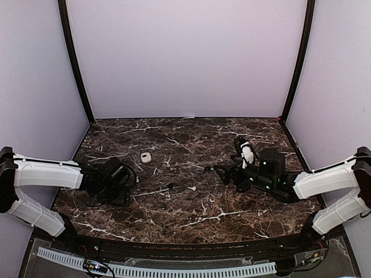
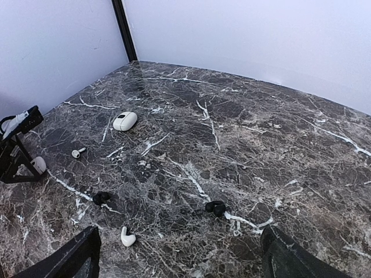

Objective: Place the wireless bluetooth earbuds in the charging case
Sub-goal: Pick up the charging case from the center of the board.

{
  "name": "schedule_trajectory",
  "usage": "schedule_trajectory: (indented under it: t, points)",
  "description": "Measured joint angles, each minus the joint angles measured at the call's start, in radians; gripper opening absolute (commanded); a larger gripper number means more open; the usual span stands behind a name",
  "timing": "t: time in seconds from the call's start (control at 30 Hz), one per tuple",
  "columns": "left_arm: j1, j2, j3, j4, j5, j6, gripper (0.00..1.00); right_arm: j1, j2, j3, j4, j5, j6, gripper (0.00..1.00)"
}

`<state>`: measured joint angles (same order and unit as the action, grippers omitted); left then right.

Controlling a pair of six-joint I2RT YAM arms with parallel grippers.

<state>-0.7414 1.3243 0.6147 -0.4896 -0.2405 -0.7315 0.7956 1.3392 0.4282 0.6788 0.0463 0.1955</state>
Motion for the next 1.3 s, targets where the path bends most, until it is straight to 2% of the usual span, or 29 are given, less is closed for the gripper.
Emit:
schedule_trajectory:
  t: [0.07, 0.23, 0.57, 0.7, 0.93, 1.07, 1.17, 1.3]
  points:
    - [0.007, 0.004, 0.000, 0.000, -0.001, -0.002, 0.80, 0.000, 0.000, 0.000, 0.000, -0.002, 0.000, 0.95]
    - [0.019, 0.027, 0.000, 0.003, -0.001, -0.003, 0.67, 0.000, 0.000, 0.000, -0.003, -0.003, 0.000, 0.95]
    - [0.026, 0.037, 0.000, 0.037, 0.009, 0.017, 0.49, 0.000, 0.012, 0.010, -0.020, -0.018, 0.000, 0.94]
    - [0.026, 0.005, -0.007, 0.087, 0.031, 0.073, 0.46, 0.000, 0.024, 0.029, -0.037, -0.059, 0.003, 0.91]
    - [-0.015, -0.174, -0.049, 0.312, 0.150, 0.270, 0.44, -0.003, 0.066, 0.212, -0.237, -0.246, 0.071, 0.86]
    - [-0.117, -0.217, -0.077, 0.491, 0.183, 0.420, 0.42, -0.003, 0.068, 0.317, -0.352, -0.388, 0.133, 0.81]
    - [-0.195, -0.227, -0.118, 0.618, 0.196, 0.534, 0.40, 0.012, 0.071, 0.372, -0.422, -0.463, 0.187, 0.75]
    - [-0.224, -0.208, -0.171, 0.782, 0.203, 0.674, 0.38, 0.070, 0.118, 0.456, -0.512, -0.506, 0.244, 0.62]
